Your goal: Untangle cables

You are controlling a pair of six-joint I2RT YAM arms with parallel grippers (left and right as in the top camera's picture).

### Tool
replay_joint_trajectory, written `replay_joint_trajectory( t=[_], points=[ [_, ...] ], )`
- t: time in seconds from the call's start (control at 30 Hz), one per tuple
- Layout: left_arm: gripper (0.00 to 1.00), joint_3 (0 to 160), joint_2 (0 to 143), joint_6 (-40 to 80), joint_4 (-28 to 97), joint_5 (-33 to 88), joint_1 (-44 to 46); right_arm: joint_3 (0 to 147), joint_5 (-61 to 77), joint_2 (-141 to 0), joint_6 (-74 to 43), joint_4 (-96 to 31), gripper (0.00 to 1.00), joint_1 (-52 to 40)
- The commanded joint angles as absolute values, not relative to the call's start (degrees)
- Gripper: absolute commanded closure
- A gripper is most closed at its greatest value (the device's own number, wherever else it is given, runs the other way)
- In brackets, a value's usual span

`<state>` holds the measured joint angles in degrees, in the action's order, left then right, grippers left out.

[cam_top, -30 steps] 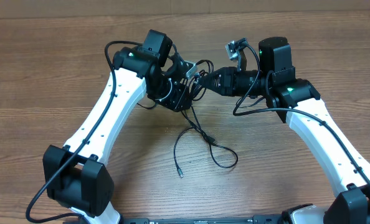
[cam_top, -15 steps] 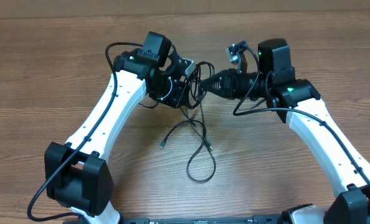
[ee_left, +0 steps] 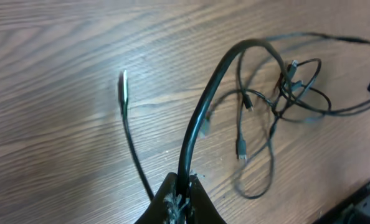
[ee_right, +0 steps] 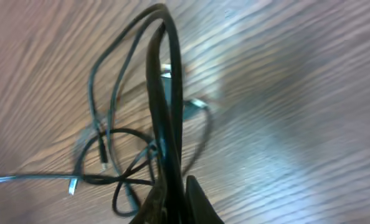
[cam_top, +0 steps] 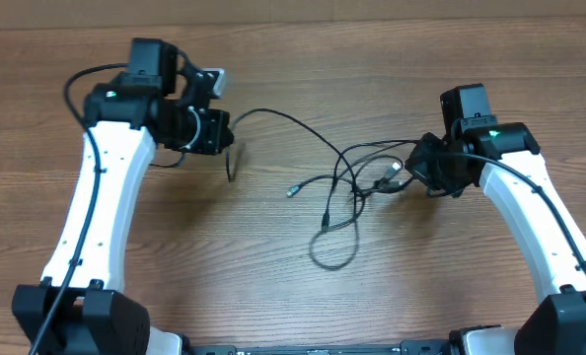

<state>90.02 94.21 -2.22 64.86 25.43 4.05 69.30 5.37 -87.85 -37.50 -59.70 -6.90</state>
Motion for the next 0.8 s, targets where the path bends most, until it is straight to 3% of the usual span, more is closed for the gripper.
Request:
replay_joint_trajectory(
  t=[0.0, 0.23, 0.3, 0.4, 0.53, 0.67, 0.77],
  points=[
    [0.96, 90.17, 93.10, 0.19, 64.49, 25.52, 1.28, 69.80, 1.32, -87.50, -37.69, -60.73, 0.96, -6.63],
    [0.94, 90.15, 93.12, 13.87, 63.22, 19.84, -0.45, 69.80, 9.87, -87.50, -30.92, -57.60, 0.96, -6.72],
    [0.68, 90.15, 93.41, 20.01, 63.40, 19.51, 0.08, 69.80, 24.08, -87.50, -20.10, -53.23, 0.96, -6.72],
    [0.42, 90.15, 93.47, 19.31, 63.35, 20.12, 2.74, 69.82, 38.98, -87.50, -12.16, -49.60, 0.96, -6.74],
    [0.38, 90.15, 93.58, 10.04, 62.61, 24.12, 9.10, 70.65, 47.31, -86.67, -9.85, -48.03, 0.96, -6.74],
    [0.40, 90.15, 95.26, 7.20, 61.73, 25.89, 14.50, 72.64, 50.50, -83.44, -8.93, -47.86, 0.96, -6.74],
    [0.42, 90.15, 97.25, 1.98, 59.83, 37.78, 17.93, 73.10, 50.22, -80.23, -11.09, -45.56, 0.96, -6.74]
  ],
)
